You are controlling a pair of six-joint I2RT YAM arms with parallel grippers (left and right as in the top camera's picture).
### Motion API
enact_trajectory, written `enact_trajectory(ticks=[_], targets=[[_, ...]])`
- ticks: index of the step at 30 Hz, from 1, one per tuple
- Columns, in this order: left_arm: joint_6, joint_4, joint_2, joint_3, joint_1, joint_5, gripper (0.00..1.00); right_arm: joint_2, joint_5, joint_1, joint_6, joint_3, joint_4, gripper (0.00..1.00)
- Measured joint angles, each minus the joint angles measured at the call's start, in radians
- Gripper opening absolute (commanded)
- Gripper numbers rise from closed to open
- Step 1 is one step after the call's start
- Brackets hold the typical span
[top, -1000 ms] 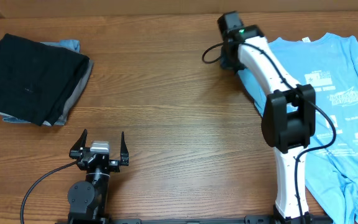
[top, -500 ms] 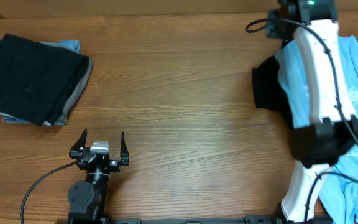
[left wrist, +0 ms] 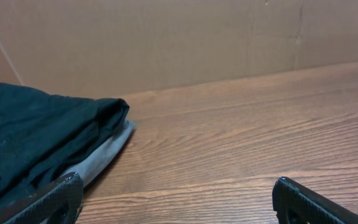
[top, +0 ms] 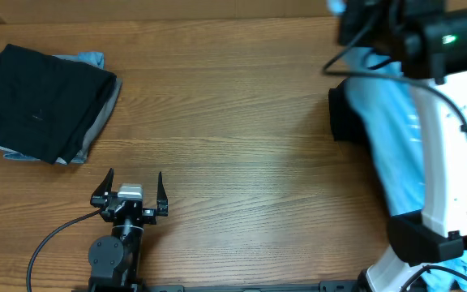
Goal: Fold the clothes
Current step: 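Drag the blue T-shirt leftward toward table center with the right gripper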
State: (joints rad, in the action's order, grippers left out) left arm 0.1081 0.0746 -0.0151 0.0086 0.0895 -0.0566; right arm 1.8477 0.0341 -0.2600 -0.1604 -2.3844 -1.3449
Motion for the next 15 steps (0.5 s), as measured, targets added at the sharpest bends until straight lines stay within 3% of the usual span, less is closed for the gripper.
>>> enact_trajectory(ticks=[7, 11, 15], targets=[[0.000, 0.000, 0.000, 0.000, 0.000, 0.000, 1.00, 0.040, -0.106, -0.267, -0.040, 0.001, 0.105, 0.04], [0.000, 0.000, 0.000, 0.000, 0.000, 0.000, 1.00, 0.117, -0.131, -0.354, -0.064, 0.001, 0.116, 0.53], [0.000, 0.000, 0.000, 0.000, 0.000, 0.000, 1.00, 0.219, -0.142, -0.380, -0.049, 0.006, 0.119, 0.84]])
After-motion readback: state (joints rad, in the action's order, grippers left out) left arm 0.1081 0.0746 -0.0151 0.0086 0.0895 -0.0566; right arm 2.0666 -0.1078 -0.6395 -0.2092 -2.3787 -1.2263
